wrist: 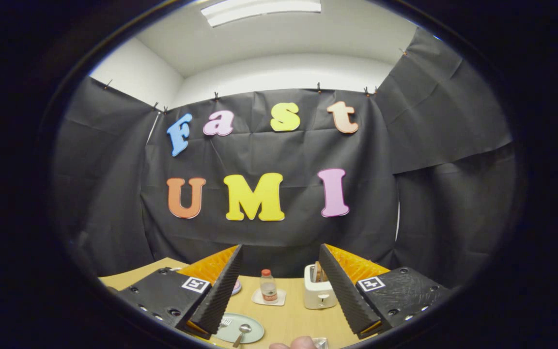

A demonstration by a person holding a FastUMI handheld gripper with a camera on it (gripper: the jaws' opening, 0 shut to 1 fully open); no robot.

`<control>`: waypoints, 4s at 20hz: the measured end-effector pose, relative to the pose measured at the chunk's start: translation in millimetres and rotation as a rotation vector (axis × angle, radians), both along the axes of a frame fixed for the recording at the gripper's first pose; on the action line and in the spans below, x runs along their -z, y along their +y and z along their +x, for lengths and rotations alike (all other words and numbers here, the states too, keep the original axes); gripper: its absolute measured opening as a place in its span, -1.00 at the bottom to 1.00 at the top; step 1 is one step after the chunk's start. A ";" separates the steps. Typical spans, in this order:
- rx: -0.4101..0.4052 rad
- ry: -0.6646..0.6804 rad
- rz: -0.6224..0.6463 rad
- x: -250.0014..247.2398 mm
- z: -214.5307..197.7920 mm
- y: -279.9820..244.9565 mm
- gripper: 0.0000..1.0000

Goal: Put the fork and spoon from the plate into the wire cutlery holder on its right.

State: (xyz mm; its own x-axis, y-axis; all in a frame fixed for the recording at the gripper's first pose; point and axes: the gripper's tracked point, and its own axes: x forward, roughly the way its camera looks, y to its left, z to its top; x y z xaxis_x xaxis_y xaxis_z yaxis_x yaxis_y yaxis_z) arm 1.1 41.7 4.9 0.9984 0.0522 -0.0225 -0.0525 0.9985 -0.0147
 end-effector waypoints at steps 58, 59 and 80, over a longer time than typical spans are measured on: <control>0.106 1.087 -0.121 257.7 -40.1 -43.3 -0.99; 0.121 1.111 -0.111 258.7 -48.2 -55.9 -0.99; 0.126 1.243 0.039 294.3 -73.0 -75.2 -0.61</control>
